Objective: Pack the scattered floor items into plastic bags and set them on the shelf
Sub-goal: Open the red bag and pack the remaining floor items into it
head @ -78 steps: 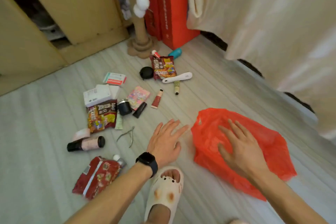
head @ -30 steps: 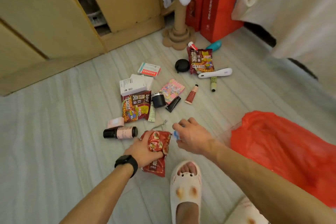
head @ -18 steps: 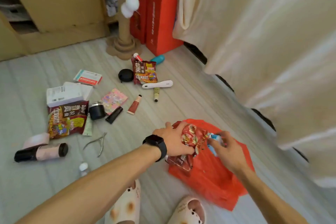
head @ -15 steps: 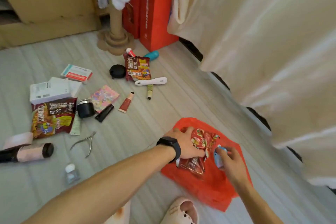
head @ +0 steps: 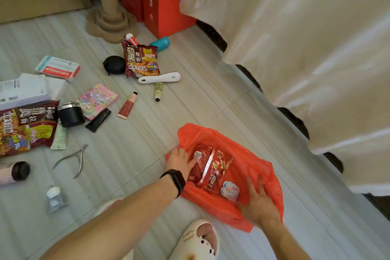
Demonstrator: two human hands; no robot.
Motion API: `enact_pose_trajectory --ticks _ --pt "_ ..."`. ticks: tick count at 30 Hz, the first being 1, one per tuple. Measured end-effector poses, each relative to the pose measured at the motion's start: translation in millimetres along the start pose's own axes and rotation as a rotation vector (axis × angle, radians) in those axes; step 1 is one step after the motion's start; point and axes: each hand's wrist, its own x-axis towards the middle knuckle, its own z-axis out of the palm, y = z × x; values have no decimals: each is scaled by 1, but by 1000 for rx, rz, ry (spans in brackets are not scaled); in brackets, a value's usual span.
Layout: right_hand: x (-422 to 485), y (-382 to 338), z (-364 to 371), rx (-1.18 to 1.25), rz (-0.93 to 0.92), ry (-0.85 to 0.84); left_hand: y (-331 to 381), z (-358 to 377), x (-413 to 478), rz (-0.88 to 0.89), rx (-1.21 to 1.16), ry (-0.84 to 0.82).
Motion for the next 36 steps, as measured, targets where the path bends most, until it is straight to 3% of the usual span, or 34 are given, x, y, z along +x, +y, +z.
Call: enact_pose_trajectory --ticks 3,5,9,11,14,18,22,25,29,36 --pt "-14 -6 -22 133 -92 63 -18 -6 -20 -20 13 54" --pt "-27 -18 -37 217 -195 113 -26 -9 -36 8 -111 108" --pt "-60 -69 -63 224 -438 245 -60 -12 -89 -2 -844 232" --pt "-70 -102 -70 216 -558 312 -84 -1 -114 -81 -1001 304" --pt "-82 -159 -74 153 -693 316 -130 36 -153 -305 -992 295" --pt "-92 -224 -64 22 -820 247 -185 94 -194 -631 -886 115" --pt "-92 -270 -42 -58 -907 174 -203 153 -224 -826 -871 -40" --pt "-84 -300 -22 -161 -948 92 -201 190 -226 -890 -947 -94" --pt "-61 -337 8 -276 -1026 29 -191 207 -212 -893 -1185 -37" --pt "-18 -399 56 -475 -1081 19 -179 217 -197 -858 -1157 -49"
